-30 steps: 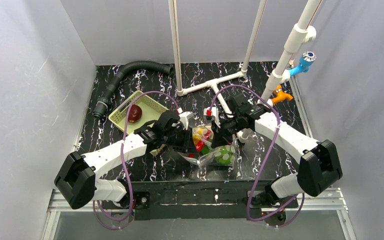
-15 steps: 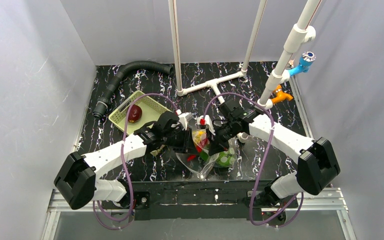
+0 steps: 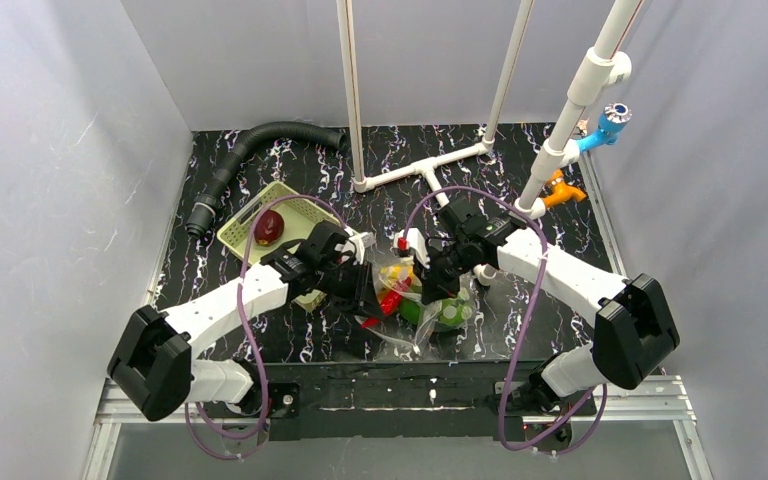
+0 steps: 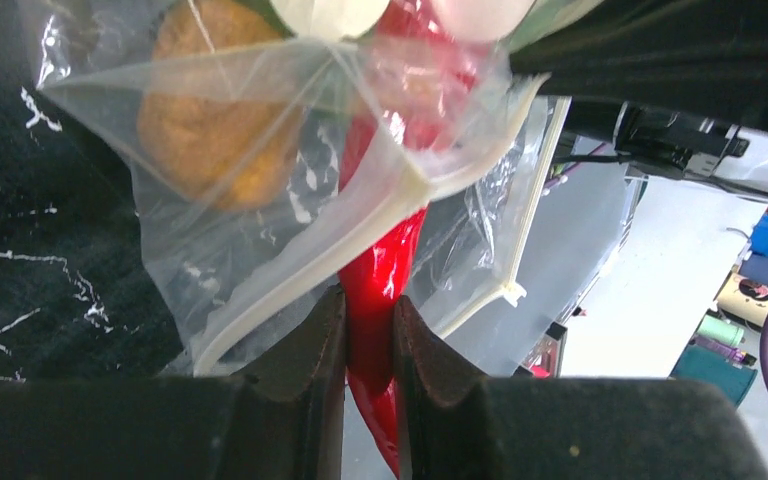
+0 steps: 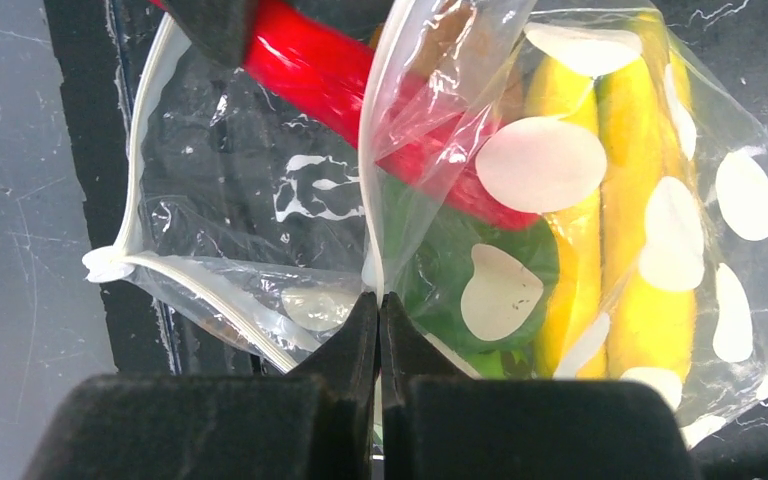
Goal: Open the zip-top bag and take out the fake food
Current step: Pick up the fake vegetable from the zipper food storage bag.
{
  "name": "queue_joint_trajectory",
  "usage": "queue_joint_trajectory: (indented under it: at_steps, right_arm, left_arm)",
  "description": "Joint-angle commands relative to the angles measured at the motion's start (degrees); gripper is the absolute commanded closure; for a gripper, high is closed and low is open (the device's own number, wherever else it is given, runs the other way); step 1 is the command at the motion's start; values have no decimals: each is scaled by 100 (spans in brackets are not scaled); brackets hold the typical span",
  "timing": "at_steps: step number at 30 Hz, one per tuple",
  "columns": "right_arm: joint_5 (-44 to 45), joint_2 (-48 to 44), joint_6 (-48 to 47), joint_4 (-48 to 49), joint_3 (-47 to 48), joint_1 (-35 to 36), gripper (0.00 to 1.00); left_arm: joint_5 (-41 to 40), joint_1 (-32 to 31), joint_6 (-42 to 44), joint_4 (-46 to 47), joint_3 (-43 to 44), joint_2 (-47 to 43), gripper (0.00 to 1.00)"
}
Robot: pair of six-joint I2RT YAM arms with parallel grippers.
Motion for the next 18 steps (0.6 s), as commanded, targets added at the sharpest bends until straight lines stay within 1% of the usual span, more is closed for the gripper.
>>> queue_joint_trajectory:
  at_steps: [1, 5, 9, 18]
  right_arm:
    - [222, -102, 54, 133, 93, -48, 99]
    - [311, -119, 140, 218, 87, -140, 99]
    - [244, -161, 195, 243, 92, -310, 99]
    - [102, -278, 251, 286, 29, -577, 99]
  left_arm:
    - [393, 52, 488, -859, 242, -412, 100]
    - [589, 65, 858, -1421, 276, -554, 100]
    - [554, 60, 1149, -2015, 274, -817, 100]
    - [588, 78, 1450, -2768, 147, -1496, 100]
